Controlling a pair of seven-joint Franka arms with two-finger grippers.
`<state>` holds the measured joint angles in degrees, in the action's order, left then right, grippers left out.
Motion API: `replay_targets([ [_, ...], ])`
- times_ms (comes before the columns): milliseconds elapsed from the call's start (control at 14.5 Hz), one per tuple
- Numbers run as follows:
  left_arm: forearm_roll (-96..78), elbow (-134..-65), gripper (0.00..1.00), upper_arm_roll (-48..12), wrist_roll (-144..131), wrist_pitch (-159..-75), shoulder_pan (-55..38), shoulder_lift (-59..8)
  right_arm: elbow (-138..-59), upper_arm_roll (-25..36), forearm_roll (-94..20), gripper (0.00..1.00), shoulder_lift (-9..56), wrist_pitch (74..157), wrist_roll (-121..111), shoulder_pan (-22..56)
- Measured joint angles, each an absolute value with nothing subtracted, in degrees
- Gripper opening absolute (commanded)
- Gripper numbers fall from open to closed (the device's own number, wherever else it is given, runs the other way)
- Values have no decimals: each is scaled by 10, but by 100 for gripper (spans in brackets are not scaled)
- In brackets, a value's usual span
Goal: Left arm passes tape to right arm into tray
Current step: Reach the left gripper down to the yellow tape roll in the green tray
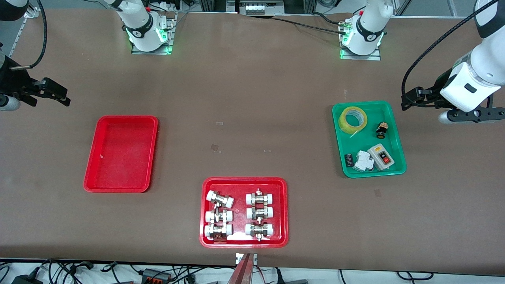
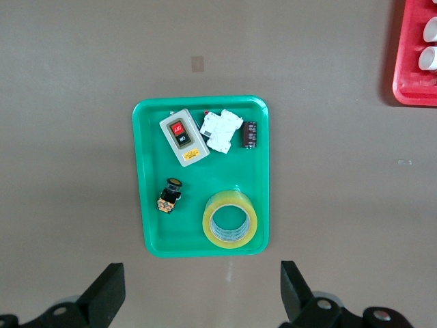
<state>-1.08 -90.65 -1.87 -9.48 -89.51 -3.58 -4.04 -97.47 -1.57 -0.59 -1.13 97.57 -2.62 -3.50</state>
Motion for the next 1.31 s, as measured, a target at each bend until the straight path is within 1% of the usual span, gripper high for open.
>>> replay_targets([
  [482, -11, -911, 100, -19, -95, -900, -36, -43, -975, -16, -6, 100, -13, 976, -26, -35],
  [757, -11, -924, 100, -19, -95, -913, -37, -74, -974, -16, -6, 100, -13, 976, -26, -35],
  [826, -11, -937, 100, -19, -95, -913, -37, -80, -975, -16, -6, 100, -13, 976, -26, -35],
  [964, -11, -982, 100, -19, -95, -921, -36, -88, -974, -16, -6, 100, -13, 976, -26, -35],
  [1032, -11, -1014, 100, -19, -95, -938, -35, -89, -974, -15, -6, 100, -13, 975, -26, -35],
  [1308, -11, -1153, 100, -19, -94, -1069, -36, -80, -975, -15, -6, 100, -11, 974, -26, -35],
])
